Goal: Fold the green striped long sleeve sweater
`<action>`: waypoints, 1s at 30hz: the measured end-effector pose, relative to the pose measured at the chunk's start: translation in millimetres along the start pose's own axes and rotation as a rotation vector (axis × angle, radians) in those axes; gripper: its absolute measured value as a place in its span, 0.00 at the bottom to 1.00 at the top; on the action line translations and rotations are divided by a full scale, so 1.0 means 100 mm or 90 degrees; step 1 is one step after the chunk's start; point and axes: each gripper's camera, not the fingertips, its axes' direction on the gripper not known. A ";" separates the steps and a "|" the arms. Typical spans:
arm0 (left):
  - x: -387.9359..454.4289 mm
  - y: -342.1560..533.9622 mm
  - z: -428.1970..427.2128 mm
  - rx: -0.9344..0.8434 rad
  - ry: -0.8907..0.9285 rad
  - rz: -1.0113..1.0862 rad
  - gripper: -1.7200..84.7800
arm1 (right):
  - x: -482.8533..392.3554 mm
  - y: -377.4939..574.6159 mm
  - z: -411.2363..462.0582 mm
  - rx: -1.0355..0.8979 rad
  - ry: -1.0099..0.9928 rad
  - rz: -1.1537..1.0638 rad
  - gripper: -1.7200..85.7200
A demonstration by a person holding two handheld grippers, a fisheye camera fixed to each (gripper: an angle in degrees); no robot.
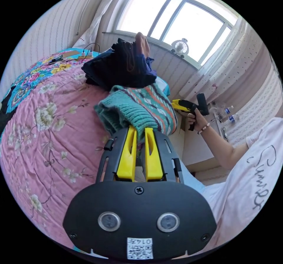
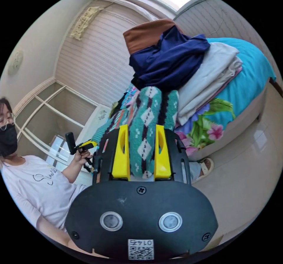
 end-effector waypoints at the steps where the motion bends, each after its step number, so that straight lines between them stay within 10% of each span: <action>1: -0.06 0.06 -0.20 0.006 0.011 -0.014 0.07 | -0.08 0.04 0.08 -0.021 -0.026 -0.008 0.17; 17: -1.09 1.51 -1.34 0.034 -0.029 -0.398 0.04 | -1.04 0.47 1.55 -0.168 0.003 -0.127 0.20; 24: -1.02 1.30 -1.72 0.073 -0.147 -0.329 0.18 | -1.29 0.73 2.31 -0.212 0.142 -0.204 0.17; 30: -1.18 1.28 -1.49 -0.020 -0.028 -0.396 0.13 | -1.32 1.05 2.57 -0.228 0.112 -0.196 0.12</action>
